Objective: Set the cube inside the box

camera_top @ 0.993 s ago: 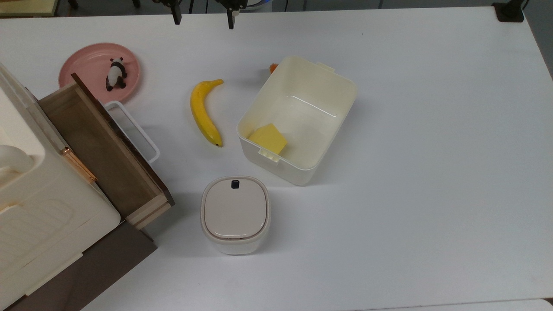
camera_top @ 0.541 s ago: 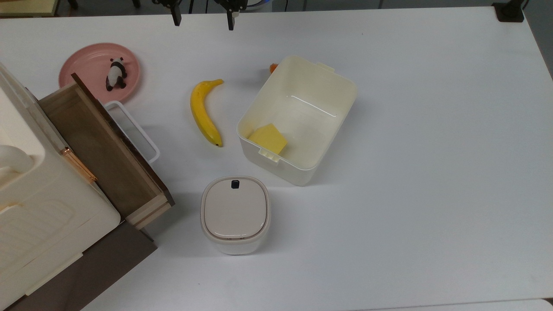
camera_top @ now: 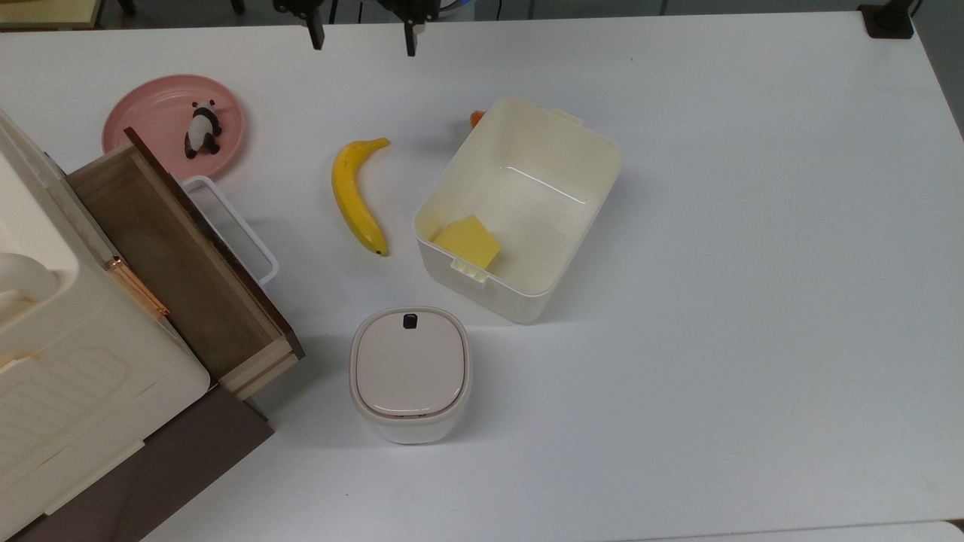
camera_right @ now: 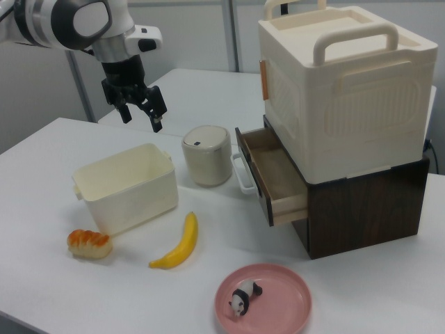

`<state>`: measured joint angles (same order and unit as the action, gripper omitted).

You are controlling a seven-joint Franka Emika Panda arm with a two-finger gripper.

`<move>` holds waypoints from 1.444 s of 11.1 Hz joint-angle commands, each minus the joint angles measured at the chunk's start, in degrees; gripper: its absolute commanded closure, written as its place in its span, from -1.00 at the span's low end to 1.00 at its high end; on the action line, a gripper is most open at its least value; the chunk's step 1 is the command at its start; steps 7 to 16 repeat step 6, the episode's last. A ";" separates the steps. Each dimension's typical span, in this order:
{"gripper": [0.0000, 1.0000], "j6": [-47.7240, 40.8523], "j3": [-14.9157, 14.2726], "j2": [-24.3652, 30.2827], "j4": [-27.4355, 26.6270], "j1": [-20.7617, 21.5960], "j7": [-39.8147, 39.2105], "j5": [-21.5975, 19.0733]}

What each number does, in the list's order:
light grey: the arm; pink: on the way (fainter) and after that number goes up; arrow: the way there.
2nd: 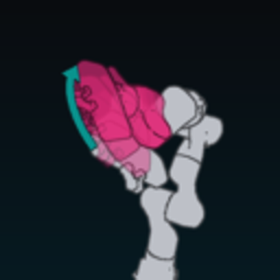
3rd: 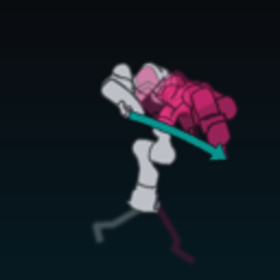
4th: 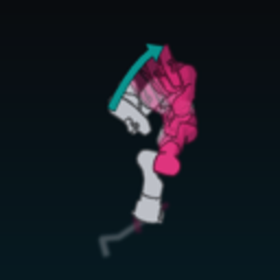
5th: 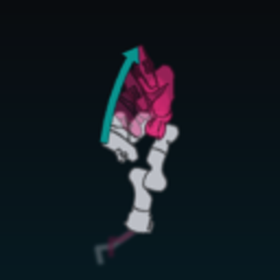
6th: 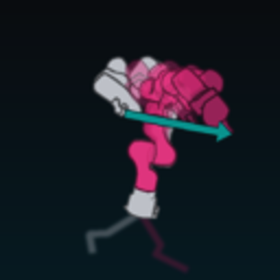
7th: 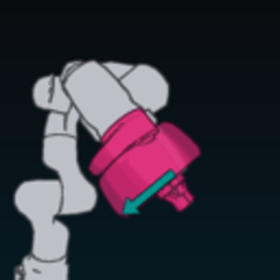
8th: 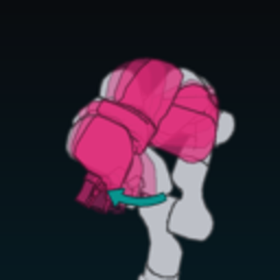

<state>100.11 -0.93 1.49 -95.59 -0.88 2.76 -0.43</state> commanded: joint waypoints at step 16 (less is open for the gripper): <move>-1.00 1.49 -1.97 -0.96 -0.83 2.90 0.14 -1.33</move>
